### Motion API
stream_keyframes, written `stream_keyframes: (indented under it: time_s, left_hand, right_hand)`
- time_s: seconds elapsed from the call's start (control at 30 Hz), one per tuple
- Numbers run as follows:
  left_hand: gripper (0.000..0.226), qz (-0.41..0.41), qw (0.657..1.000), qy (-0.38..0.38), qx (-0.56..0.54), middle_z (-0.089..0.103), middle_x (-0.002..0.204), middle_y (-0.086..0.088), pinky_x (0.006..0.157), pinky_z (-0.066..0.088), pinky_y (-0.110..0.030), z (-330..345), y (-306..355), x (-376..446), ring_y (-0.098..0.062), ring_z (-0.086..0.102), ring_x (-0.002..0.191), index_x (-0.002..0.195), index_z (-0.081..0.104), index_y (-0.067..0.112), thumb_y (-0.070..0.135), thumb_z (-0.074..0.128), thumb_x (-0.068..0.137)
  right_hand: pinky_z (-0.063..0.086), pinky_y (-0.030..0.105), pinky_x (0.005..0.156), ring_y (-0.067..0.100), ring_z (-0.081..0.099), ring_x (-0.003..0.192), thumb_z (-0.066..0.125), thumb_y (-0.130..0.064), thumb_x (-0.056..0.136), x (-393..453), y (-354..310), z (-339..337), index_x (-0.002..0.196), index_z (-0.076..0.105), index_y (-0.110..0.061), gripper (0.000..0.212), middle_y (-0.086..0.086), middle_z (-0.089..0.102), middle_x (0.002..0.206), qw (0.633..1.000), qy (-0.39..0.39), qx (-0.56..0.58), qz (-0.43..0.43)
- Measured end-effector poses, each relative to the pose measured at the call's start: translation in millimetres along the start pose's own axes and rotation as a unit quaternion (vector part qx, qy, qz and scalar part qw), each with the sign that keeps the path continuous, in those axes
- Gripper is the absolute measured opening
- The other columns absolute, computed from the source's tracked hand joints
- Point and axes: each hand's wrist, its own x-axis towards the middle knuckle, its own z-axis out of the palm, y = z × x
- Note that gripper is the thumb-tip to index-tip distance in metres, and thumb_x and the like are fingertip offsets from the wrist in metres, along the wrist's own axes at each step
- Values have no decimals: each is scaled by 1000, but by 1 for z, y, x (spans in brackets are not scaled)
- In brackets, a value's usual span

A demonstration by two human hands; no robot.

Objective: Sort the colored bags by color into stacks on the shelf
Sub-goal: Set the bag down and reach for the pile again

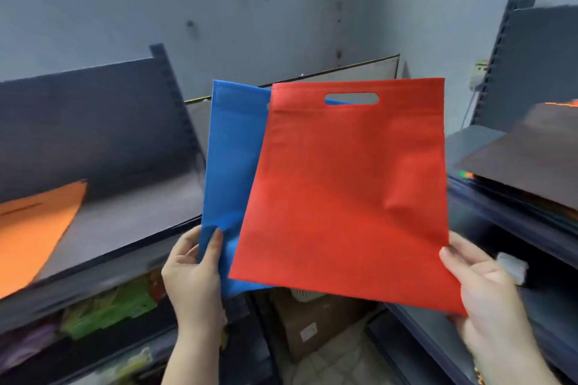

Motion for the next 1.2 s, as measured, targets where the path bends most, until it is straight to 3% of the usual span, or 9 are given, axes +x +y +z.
stream_keyframes:
  time_s: [0.1, 0.3, 0.47, 0.57, 0.73, 0.83, 0.9, 1.03, 1.2]
  left_hand:
    - [13, 20, 997, 67, 32, 73, 74, 5, 61, 55, -20, -61, 14, 6, -11, 66, 66, 85, 69, 23, 9, 68, 85]
    - [19, 34, 984, 173, 38, 73, 70, 4, 58, 55, -21, -164, 39, 12, -11, 67, 62, 77, 72, 31, 13, 70, 82]
    - [16, 65, 967, 236, 78, 67, 58, 10, 51, 52, -17, -238, 60, 21, -2, 63, 54, 76, 71, 39, 23, 72, 78]
    - [9, 74, 957, 261, 102, 67, 57, 8, 52, 53, -26, -287, 75, 30, -8, 65, 57, 77, 71, 42, 36, 73, 70]
    - [16, 84, 941, 300, 130, 60, 61, -5, 63, 49, -40, -374, 97, 44, -24, 60, 61, 79, 71, 36, 44, 73, 66]
    - [18, 89, 929, 325, 153, 66, 66, 9, 57, 45, -36, -424, 106, 51, -14, 60, 56, 78, 68, 29, 44, 72, 68]
    - [10, 92, 921, 340, 165, 67, 69, 5, 56, 40, -35, -455, 112, 57, -16, 56, 56, 73, 66, 29, 37, 73, 75]
    - [14, 107, 905, 368, 186, 46, 38, 15, 37, 29, -16, -516, 127, 67, -2, 38, 35, 78, 62, 19, 30, 71, 79]
    - [15, 121, 871, 412, 238, 40, 36, 13, 32, 17, -13, -593, 151, 79, -3, 34, 30, 84, 60, 12, 24, 70, 84]
  right_hand:
    - [54, 17, 51, 5, 68, 59, 44, 5, 94, -15, 24, 38, 96, 65, -15, 29, -5, 73, 69, 997, -59, 14, 38]
    - [55, 19, 53, 7, 70, 64, 45, 4, 94, -46, 58, 106, 95, 66, -16, 30, -3, 74, 75, 983, -149, 23, 100]
    - [57, 37, 57, 11, 70, 62, 45, 1, 95, -81, 84, 164, 97, 67, -17, 28, 0, 75, 78, 967, -221, -1, 128]
    - [54, 24, 44, 7, 66, 53, 45, 1, 95, -111, 102, 201, 99, 66, -16, 27, -2, 74, 72, 959, -242, 1, 147]
    - [54, 19, 47, 8, 68, 58, 43, 5, 95, -169, 132, 264, 95, 66, -16, 32, -2, 74, 71, 942, -291, 21, 164]
    - [53, 20, 47, 8, 68, 57, 43, 5, 94, -201, 150, 298, 86, 73, -16, 38, -2, 74, 72, 934, -318, 13, 164]
    - [54, 20, 48, 8, 69, 59, 43, 5, 94, -220, 163, 321, 84, 75, -17, 40, -2, 74, 74, 929, -330, 14, 165]
    - [56, 22, 52, 12, 71, 65, 44, 3, 95, -260, 188, 367, 100, 69, -18, 33, 2, 75, 82, 920, -355, 2, 167]
    - [54, 24, 49, 16, 71, 63, 46, -1, 96, -309, 217, 421, 101, 69, -21, 31, 4, 75, 86, 901, -387, -4, 197]
